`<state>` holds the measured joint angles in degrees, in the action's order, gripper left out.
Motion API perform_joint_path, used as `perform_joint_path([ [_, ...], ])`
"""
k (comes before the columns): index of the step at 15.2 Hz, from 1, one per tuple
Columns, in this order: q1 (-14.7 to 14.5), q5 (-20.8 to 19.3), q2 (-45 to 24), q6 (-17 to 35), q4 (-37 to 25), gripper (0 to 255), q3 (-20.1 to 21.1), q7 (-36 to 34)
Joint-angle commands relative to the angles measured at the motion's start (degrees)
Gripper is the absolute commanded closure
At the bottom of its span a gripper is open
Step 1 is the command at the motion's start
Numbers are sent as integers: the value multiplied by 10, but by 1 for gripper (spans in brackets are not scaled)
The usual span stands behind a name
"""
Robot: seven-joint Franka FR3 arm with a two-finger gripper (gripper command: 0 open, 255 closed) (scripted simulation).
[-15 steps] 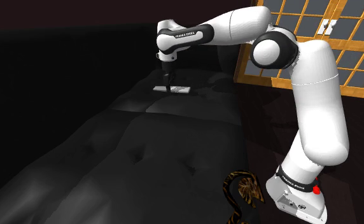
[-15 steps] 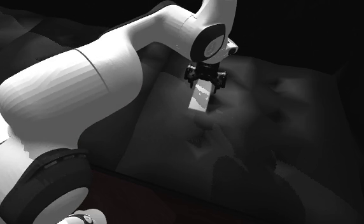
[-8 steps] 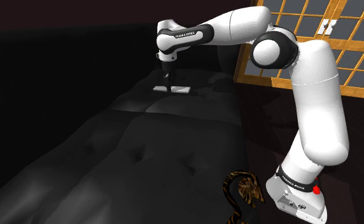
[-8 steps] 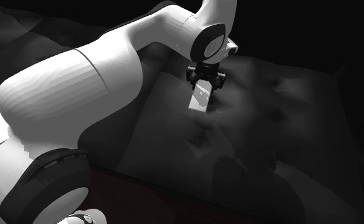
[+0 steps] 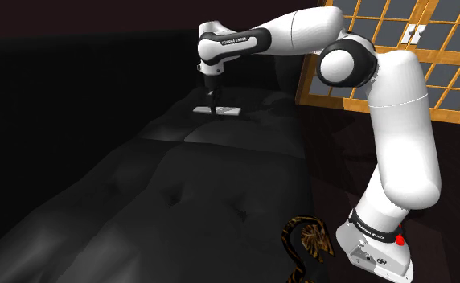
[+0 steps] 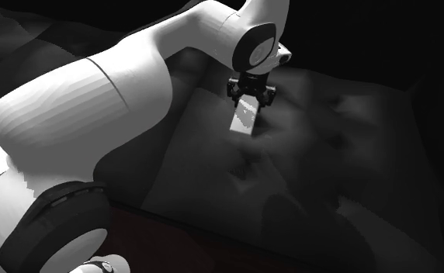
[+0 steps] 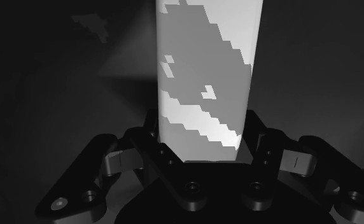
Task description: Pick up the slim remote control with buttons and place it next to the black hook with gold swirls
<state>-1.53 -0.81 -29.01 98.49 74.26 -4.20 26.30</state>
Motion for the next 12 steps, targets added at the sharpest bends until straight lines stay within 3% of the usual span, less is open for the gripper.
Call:
perform_joint_path([
  [1,1,0,0,-15,-15,255,0,1],
  [12,3,1,-14,-108,-122,255,-1,5],
])
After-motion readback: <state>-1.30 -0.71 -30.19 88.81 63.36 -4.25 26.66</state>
